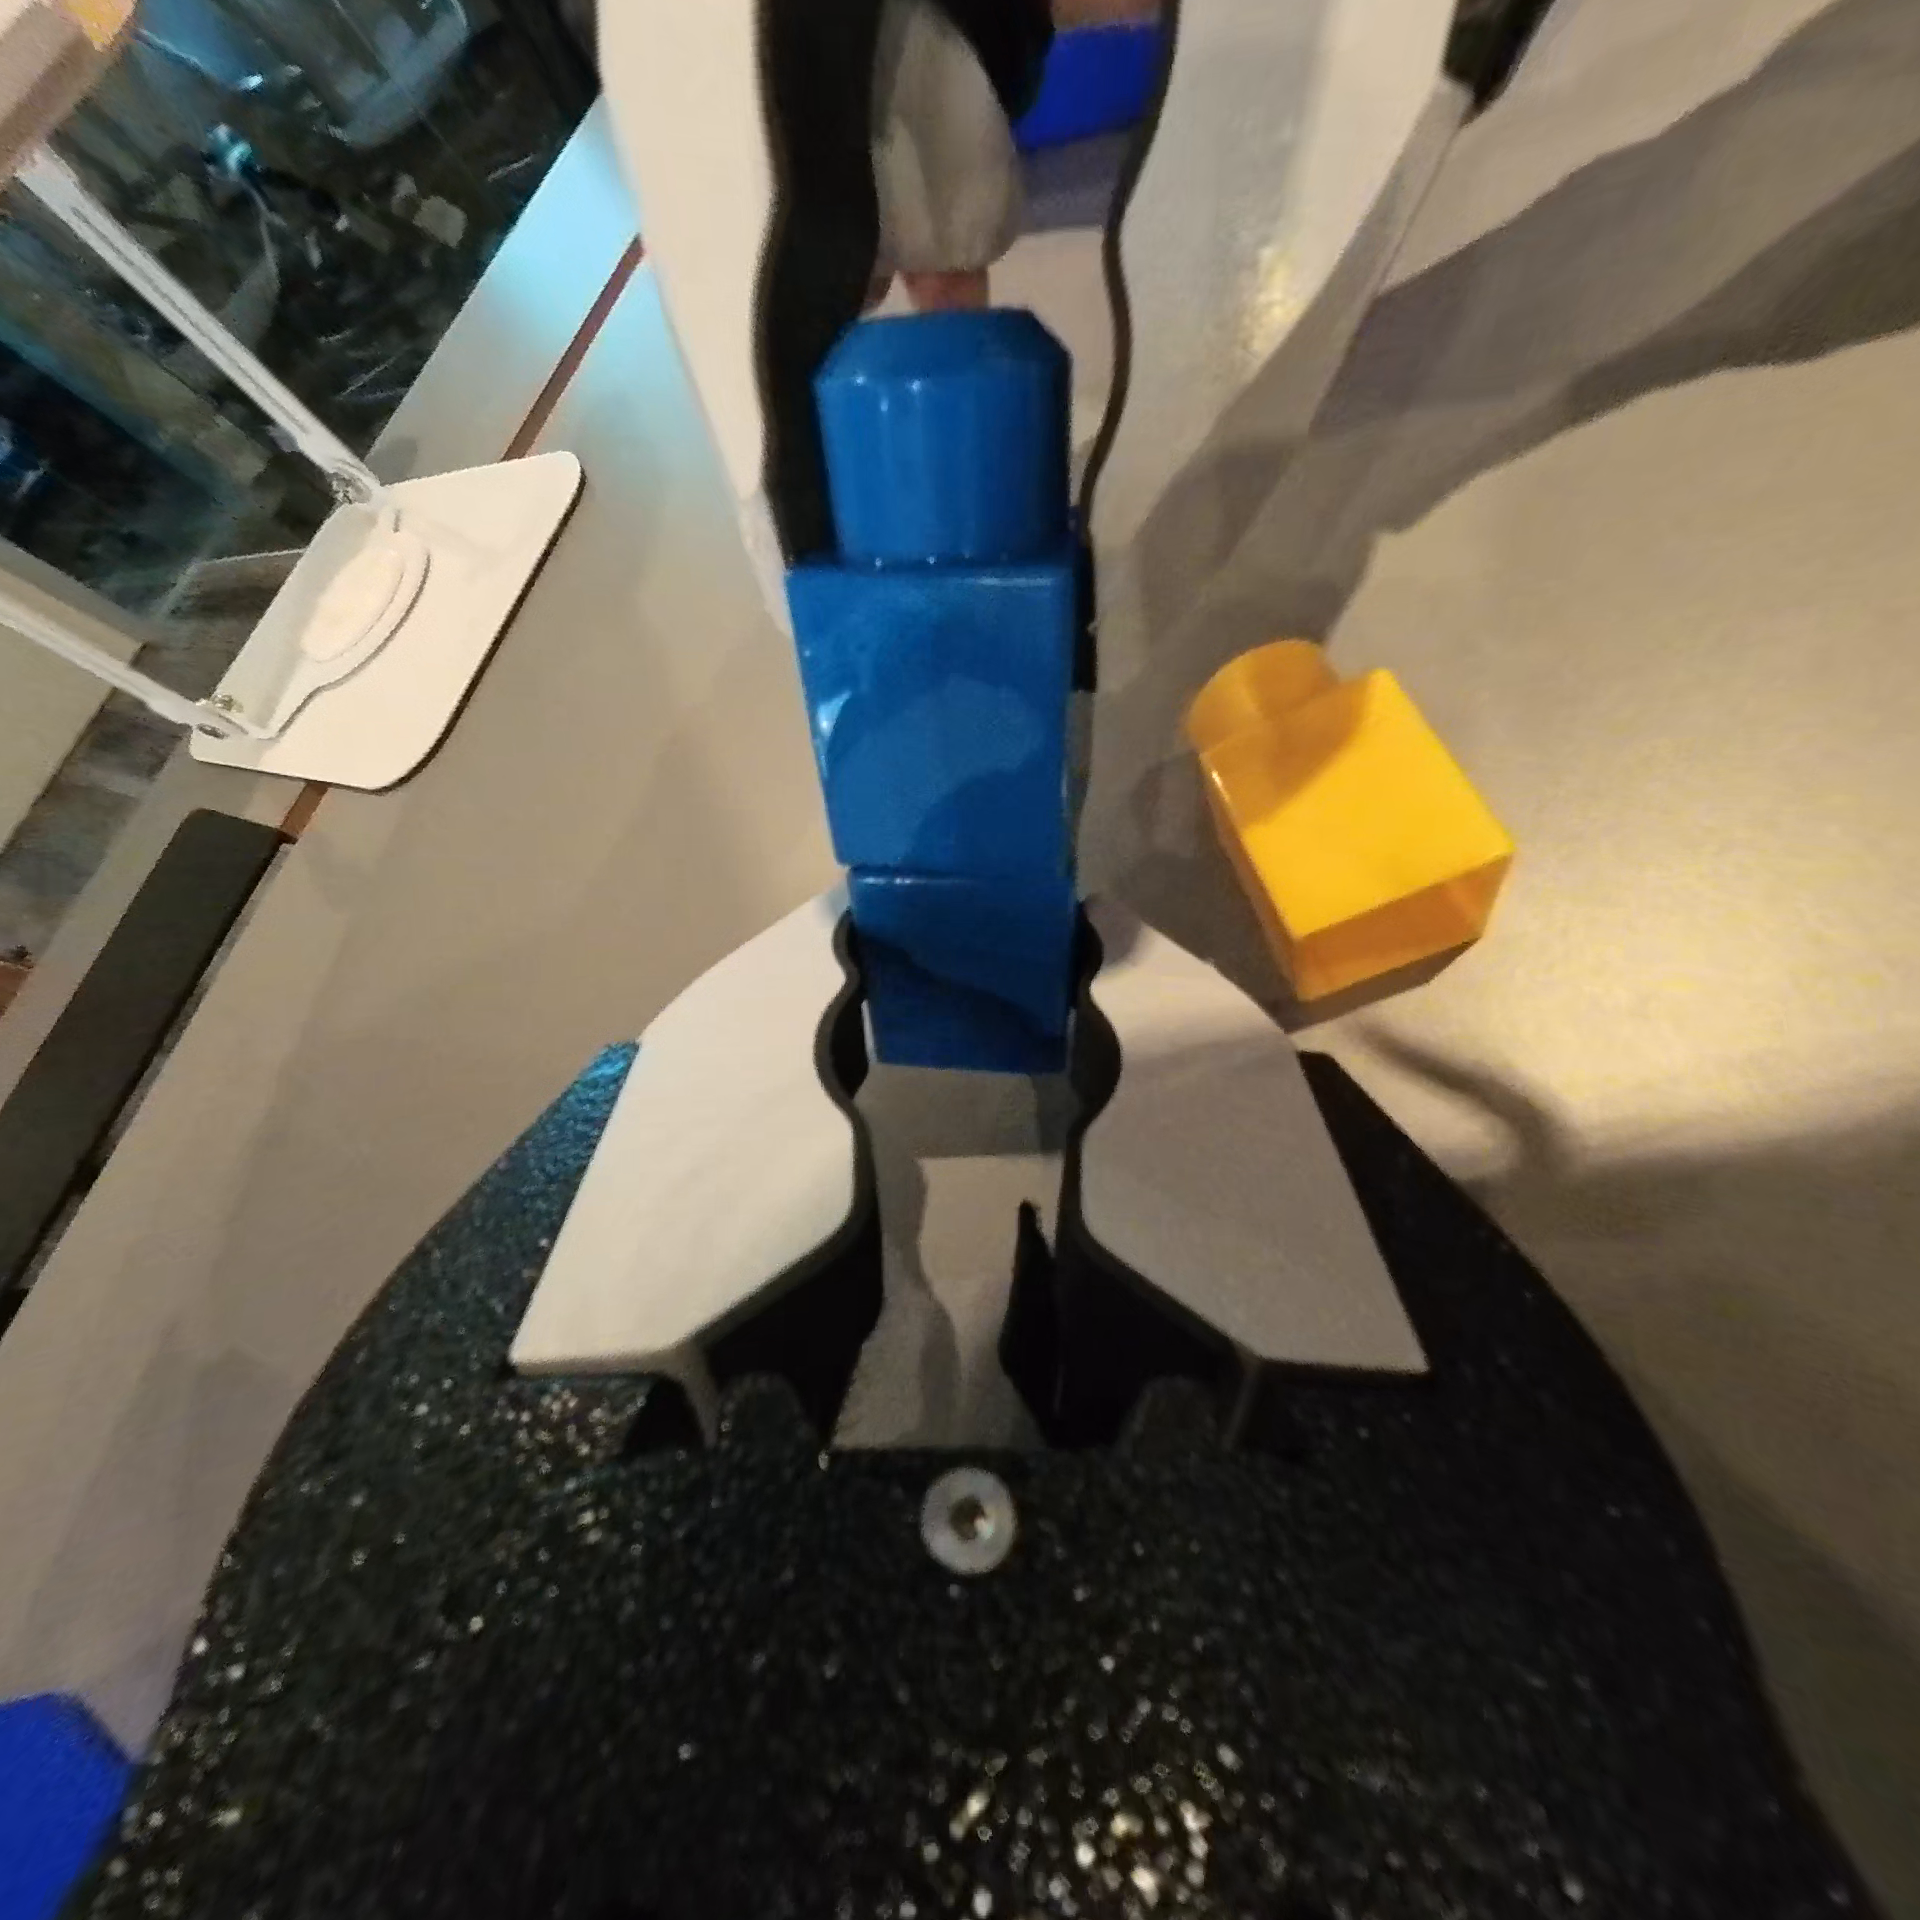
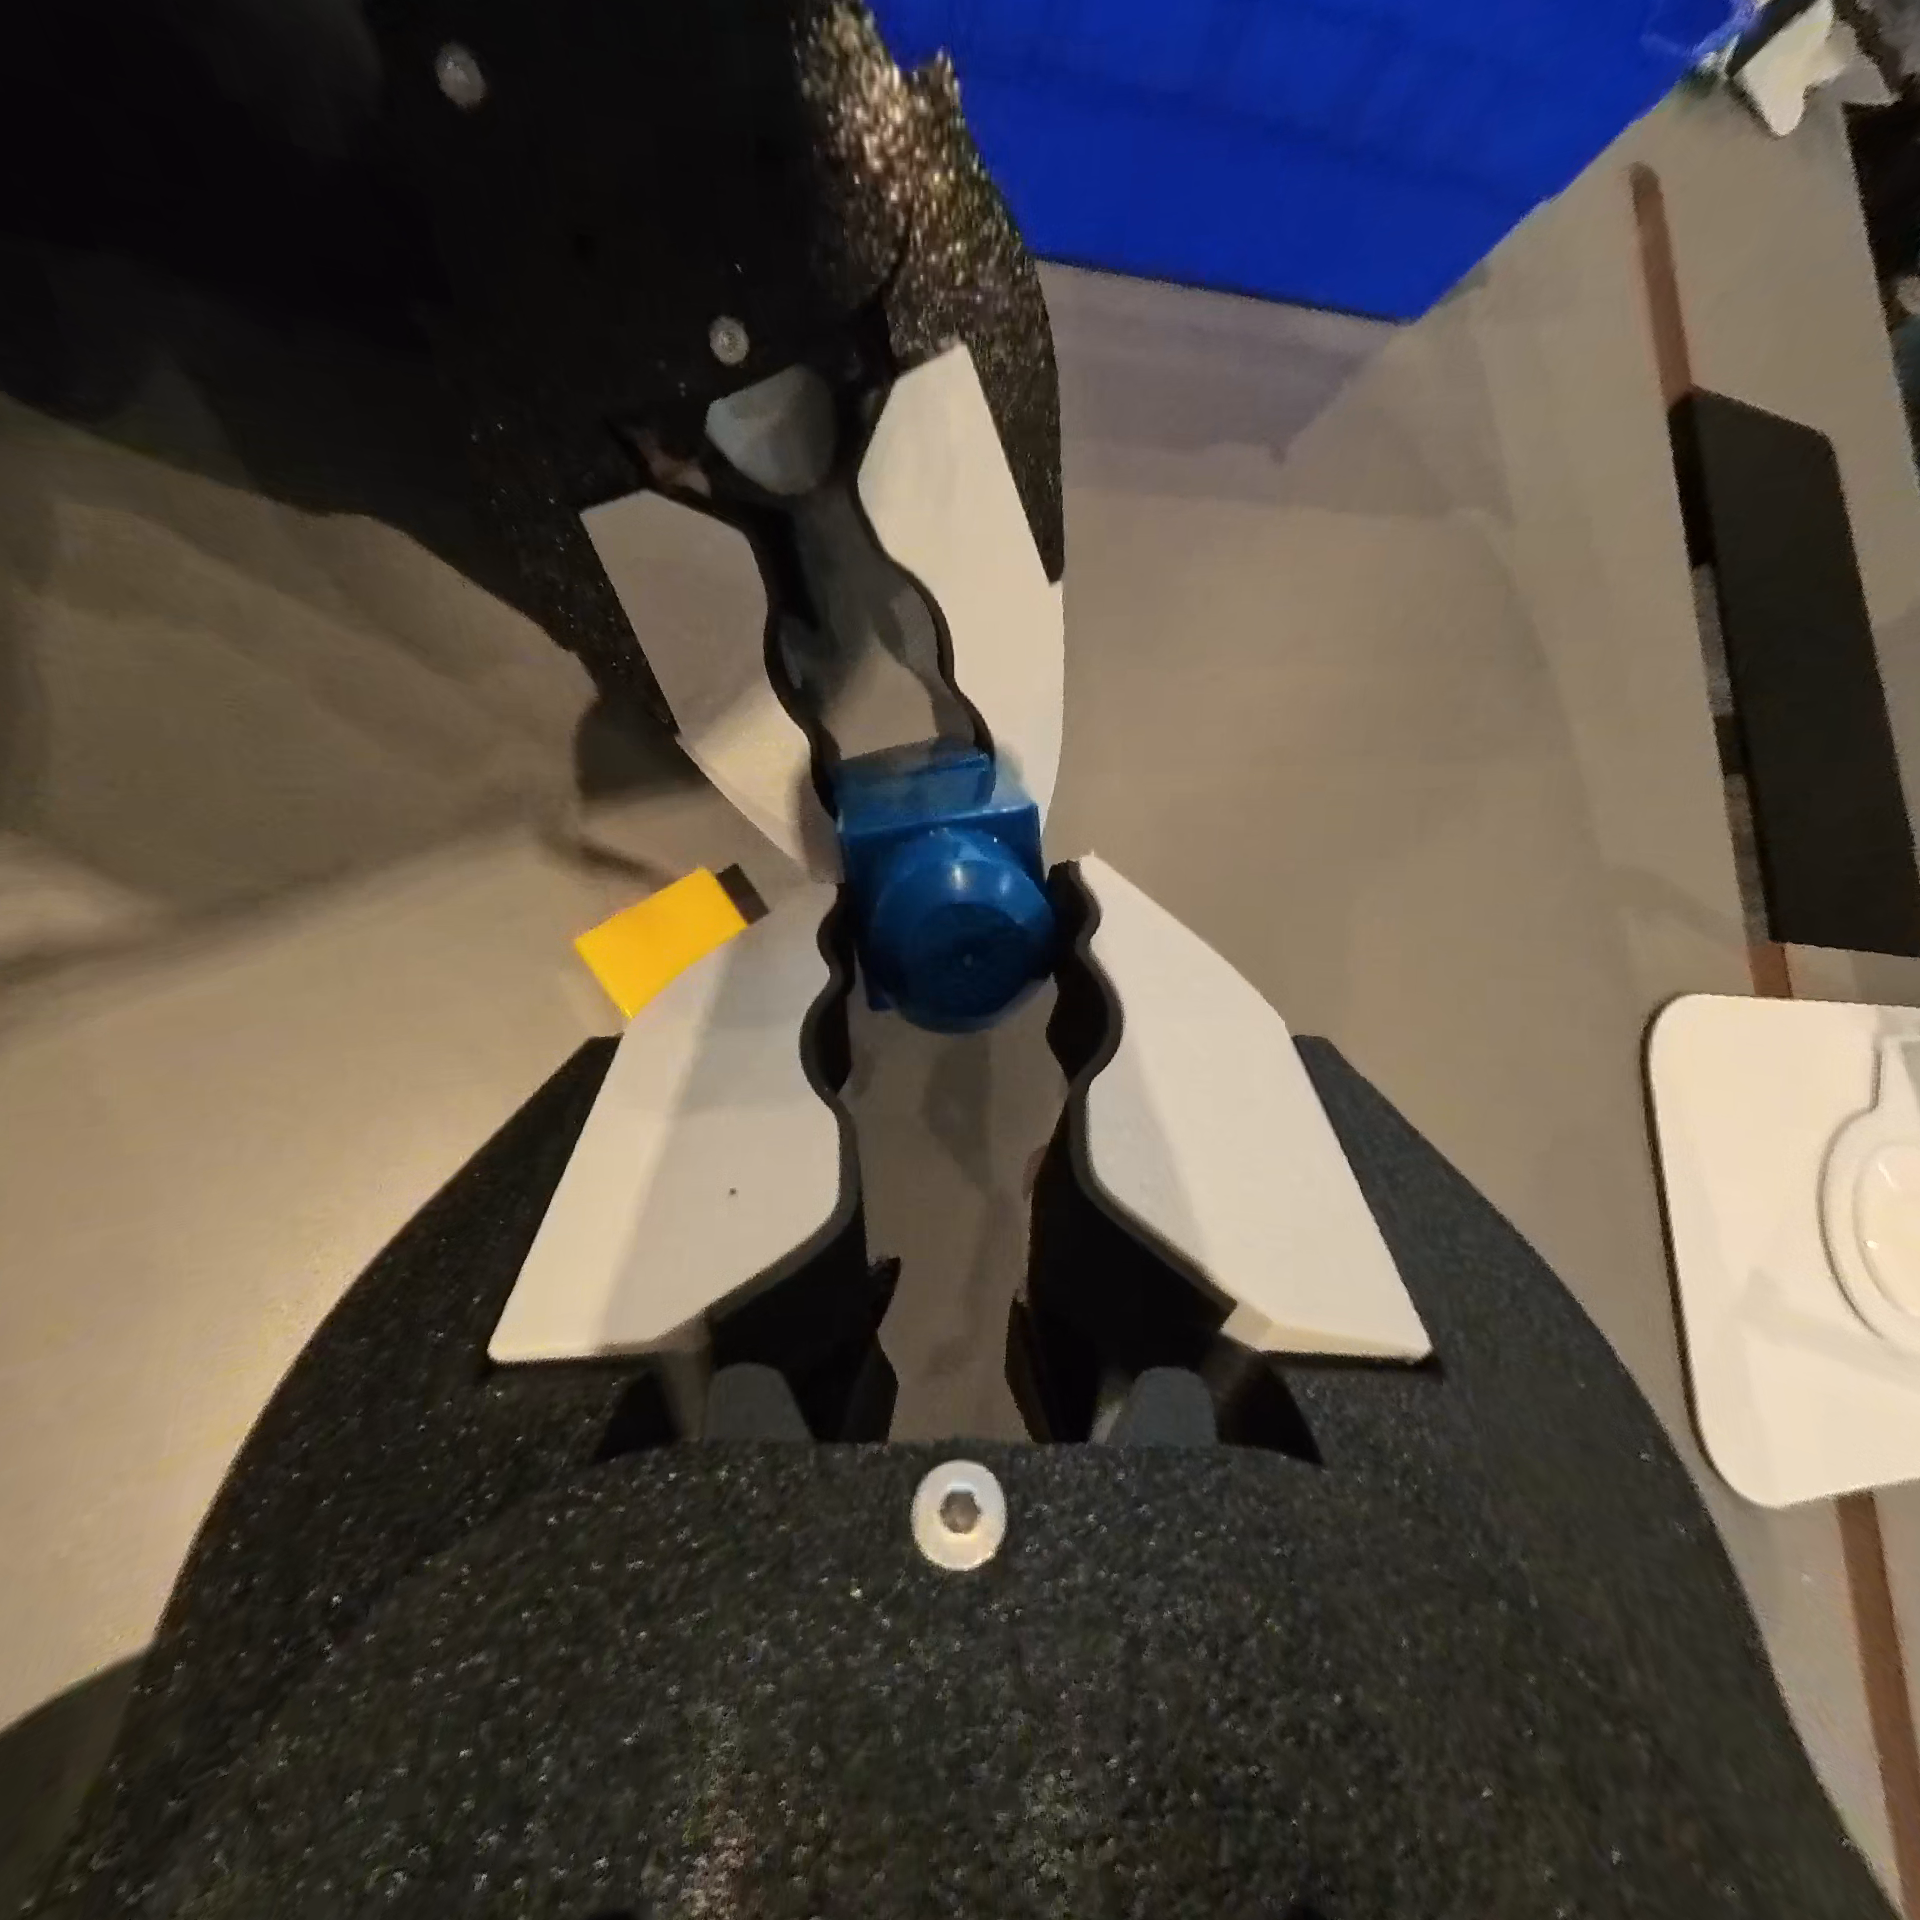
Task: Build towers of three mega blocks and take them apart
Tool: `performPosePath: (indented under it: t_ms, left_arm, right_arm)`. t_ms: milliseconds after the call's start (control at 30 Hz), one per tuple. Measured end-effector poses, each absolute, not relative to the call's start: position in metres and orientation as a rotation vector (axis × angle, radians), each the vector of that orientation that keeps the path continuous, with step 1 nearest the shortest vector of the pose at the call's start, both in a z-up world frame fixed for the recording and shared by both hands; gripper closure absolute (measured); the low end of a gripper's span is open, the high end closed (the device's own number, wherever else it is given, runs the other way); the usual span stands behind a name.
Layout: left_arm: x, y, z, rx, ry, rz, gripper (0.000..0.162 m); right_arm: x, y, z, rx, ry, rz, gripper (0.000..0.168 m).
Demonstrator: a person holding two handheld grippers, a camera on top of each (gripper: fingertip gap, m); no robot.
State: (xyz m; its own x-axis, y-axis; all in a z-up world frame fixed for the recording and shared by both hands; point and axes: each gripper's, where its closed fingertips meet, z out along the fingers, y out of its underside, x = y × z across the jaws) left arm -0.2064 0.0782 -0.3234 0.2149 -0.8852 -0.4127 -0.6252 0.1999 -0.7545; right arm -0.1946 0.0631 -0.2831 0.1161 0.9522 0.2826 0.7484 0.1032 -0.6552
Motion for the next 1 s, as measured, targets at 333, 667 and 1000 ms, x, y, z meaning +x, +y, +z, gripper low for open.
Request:
performPosePath:
  t_ms: [333, 667, 1000]
  left_arm:
    - [-0.206, 0.073, -0.325, -1.475, 1.556, -0.299, 0.127]
    - [-0.208, 0.072, -0.325, -1.483, 1.558, -0.295, 0.127]
    - [-0.209, 0.079, -0.318, -1.470, 1.478, -0.301, 0.127]
  right_arm:
    - [-0.186, 0.060, -0.293, -1.559, -1.814, 0.273, 0.133]
    - [-0.188, 0.060, -0.292, -1.474, -1.853, 0.203, 0.133]
    - [-0.182, 0.066, -0.282, -1.538, -1.733, 0.289, 0.129]
